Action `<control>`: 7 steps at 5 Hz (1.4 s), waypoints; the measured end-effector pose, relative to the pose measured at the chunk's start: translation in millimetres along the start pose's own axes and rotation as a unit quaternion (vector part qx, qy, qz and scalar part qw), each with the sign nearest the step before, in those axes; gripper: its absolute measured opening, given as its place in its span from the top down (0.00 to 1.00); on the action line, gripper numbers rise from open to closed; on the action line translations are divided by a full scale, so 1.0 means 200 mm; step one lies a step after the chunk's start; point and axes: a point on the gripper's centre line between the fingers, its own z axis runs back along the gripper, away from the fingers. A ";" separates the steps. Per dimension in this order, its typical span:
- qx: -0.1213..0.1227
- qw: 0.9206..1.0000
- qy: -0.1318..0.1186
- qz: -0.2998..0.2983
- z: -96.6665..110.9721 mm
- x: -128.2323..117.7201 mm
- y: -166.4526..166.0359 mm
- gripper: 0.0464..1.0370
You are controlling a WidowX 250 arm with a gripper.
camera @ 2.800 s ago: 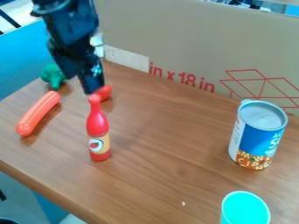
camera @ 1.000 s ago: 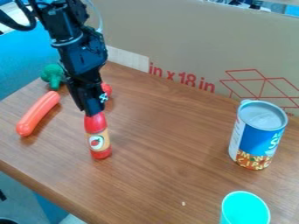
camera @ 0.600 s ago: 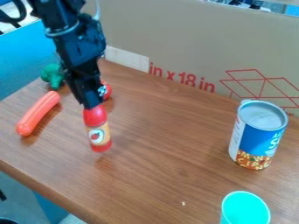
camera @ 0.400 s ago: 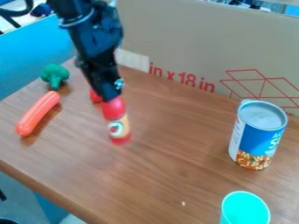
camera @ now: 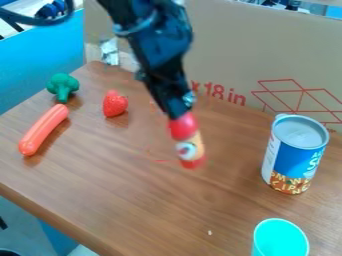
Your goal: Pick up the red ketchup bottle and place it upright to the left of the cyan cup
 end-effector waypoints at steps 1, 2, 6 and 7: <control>-0.066 0.995 0.021 -0.078 -0.10 -0.01 -0.12 0.70; -0.085 0.991 0.038 -0.094 -0.18 -0.03 -0.14 0.70; 0.026 0.977 0.094 -0.191 -0.29 -0.03 -0.18 0.63; 0.002 0.981 0.108 -0.163 -0.29 -0.07 -0.16 0.31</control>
